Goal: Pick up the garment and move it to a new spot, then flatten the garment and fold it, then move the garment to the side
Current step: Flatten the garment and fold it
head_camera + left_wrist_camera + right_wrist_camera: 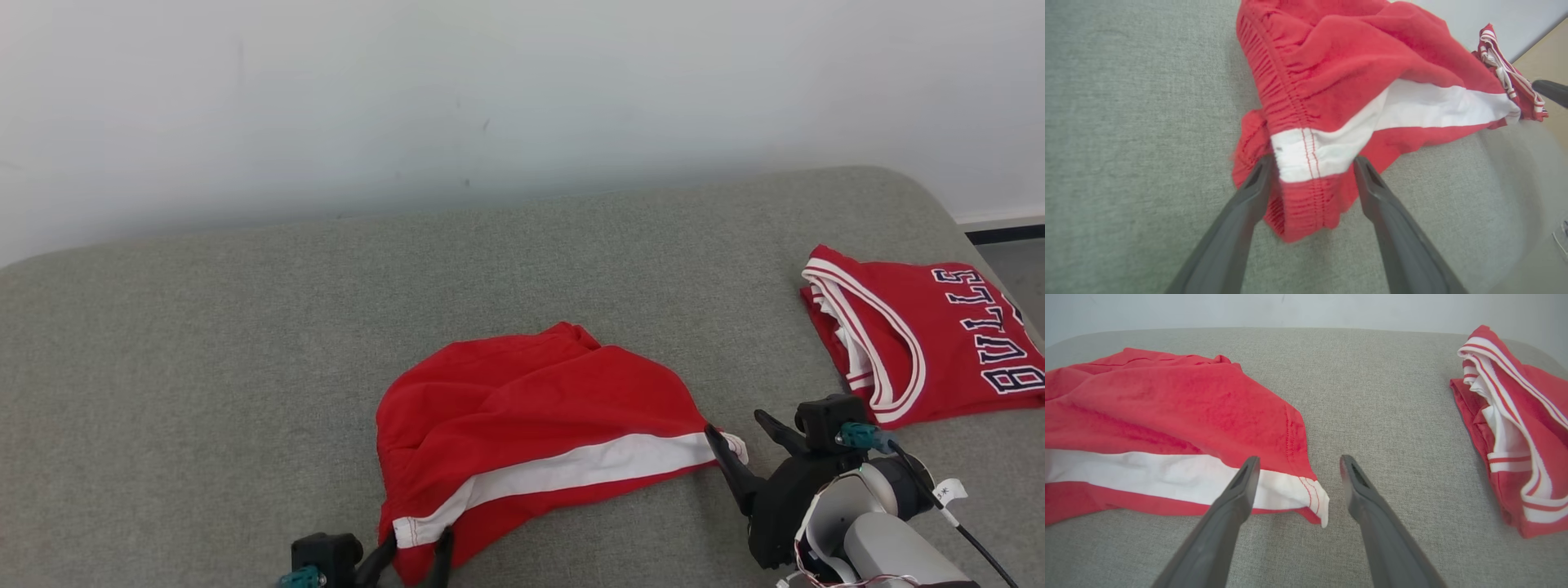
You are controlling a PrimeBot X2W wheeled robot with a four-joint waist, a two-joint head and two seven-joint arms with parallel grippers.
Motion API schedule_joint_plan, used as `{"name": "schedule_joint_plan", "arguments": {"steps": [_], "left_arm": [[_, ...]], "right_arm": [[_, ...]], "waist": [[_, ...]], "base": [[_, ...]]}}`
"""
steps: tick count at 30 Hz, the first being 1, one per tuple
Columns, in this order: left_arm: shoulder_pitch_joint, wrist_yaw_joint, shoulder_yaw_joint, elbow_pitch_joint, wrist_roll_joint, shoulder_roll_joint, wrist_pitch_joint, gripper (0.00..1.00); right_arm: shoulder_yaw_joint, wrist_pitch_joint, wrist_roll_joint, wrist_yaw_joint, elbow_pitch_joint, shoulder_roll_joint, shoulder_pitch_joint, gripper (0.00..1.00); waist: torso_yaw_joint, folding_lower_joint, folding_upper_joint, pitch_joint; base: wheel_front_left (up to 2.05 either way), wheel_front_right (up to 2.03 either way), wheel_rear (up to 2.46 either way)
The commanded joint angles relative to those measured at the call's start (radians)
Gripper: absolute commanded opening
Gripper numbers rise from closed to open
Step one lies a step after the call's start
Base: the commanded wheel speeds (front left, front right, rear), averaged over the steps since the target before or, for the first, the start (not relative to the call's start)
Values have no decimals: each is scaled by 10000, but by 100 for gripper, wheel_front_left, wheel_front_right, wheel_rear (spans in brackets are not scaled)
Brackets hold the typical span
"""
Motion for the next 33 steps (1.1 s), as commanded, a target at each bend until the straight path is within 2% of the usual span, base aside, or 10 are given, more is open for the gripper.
{"name": "schedule_joint_plan", "arguments": {"steps": [1,5,6,8,9,11,12,13,24,33], "left_arm": [[-226,-22,-84,83,-197,16,-121,100],[-321,-26,-189,177,-268,21,-250,100],[-344,-29,-206,174,-279,44,-309,86],[-340,-30,-242,156,-333,110,-391,42],[-322,-31,-266,133,-359,144,-416,28],[-264,-32,-311,78,-404,206,-500,17],[-234,-33,-330,48,-421,235,-518,3],[-203,-26,-326,2,-457,260,-559,0],[-53,-16,-517,-184,-551,457,-700,0],[-160,-17,-666,-227,-616,529,-709,0]], "right_arm": [[87,-111,108,-27,97,-63,-114,100],[179,-136,281,-27,231,-40,-169,100],[217,-100,359,-27,270,-36,-183,100],[294,-67,532,-27,324,-75,-220,100],[343,-49,597,-27,360,-108,-232,100],[432,-68,694,-27,412,-159,-250,100],[473,-81,732,-27,438,-174,-257,100],[507,-105,782,-27,466,-187,-266,100],[907,742,2125,-27,884,2,-377,100],[808,716,3012,-27,1289,243,-499,100]], "waist": [[-33,-2,-1,15],[-61,-2,-1,24],[-66,-2,-1,25],[-61,-2,-1,27],[-48,-2,-1,31],[-16,-2,-1,31],[3,-2,-1,30],[21,-2,-1,27],[111,-2,-1,94],[145,-2,-1,154]], "base": [[0,0,0],[0,0,0],[0,0,0],[0,0,0],[0,0,0],[0,0,0],[0,0,0],[0,0,0],[0,0,0],[0,0,0]]}}
